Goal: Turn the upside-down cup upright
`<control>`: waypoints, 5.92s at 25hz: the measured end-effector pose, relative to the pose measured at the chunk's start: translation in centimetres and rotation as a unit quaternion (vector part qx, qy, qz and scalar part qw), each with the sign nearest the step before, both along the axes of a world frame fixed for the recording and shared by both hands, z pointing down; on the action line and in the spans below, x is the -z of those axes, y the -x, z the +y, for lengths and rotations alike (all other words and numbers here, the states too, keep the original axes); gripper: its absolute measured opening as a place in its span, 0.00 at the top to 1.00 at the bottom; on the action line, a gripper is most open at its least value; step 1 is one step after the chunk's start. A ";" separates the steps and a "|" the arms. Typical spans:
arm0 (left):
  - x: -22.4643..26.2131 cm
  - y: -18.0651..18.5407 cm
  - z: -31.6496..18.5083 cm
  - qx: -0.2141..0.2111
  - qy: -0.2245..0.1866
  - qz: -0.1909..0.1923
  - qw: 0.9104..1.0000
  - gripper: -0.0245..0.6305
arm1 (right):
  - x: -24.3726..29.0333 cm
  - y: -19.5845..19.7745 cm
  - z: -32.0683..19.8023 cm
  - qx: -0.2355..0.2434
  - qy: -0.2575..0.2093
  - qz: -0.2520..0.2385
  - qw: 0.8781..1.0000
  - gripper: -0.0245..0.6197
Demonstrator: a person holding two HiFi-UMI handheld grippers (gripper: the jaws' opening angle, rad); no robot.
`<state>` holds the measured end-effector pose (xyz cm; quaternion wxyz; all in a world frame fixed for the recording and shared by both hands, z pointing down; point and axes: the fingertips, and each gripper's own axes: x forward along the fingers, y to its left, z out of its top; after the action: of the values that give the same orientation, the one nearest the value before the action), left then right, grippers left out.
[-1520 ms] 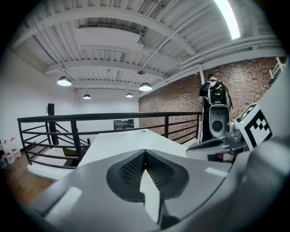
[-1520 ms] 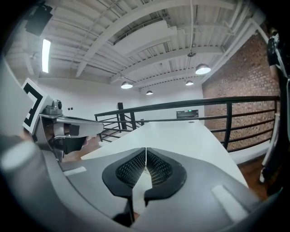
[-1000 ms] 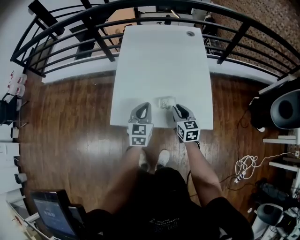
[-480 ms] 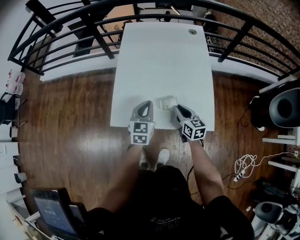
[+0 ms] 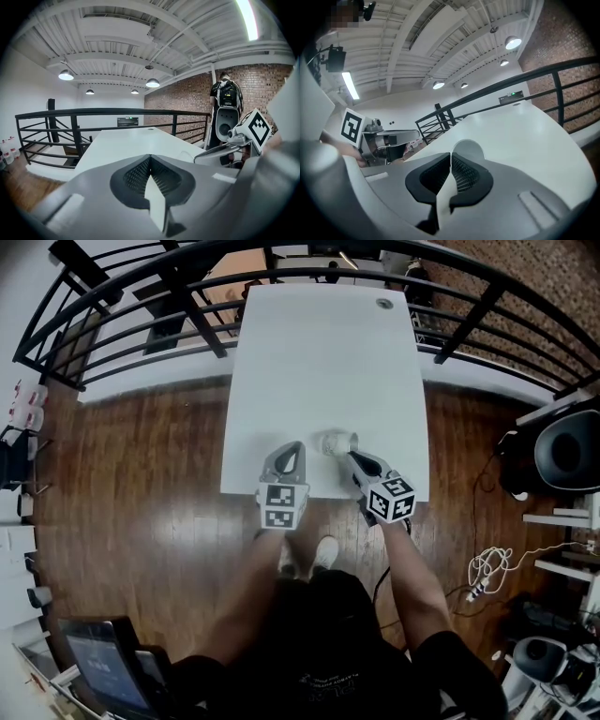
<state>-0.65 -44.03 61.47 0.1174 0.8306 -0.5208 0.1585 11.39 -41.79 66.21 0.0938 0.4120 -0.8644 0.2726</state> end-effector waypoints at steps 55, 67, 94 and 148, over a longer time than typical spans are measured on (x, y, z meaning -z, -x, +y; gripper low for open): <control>3.1 1.6 0.2 -0.004 -0.024 0.017 1.000 0.97 | 8.7 2.5 -0.9 0.051 -0.150 0.329 0.931 0.94; 4.7 1.4 0.7 0.010 -0.038 0.045 0.998 0.97 | 11.1 -1.8 -0.2 -0.171 -0.139 0.149 0.964 0.94; 6.7 1.1 2.8 0.016 -0.065 0.036 0.997 0.97 | 12.9 -0.8 1.7 -0.156 -0.182 0.150 0.959 0.94; 10.8 6.8 35.6 -0.001 -0.106 0.034 0.994 0.97 | 17.3 4.8 35.5 -0.169 -0.230 0.162 0.945 0.94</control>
<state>-7.49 -8.40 50.70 0.0462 0.8436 -0.5298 0.0743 6.59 -6.30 48.96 0.0881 0.6010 -0.7944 0.0074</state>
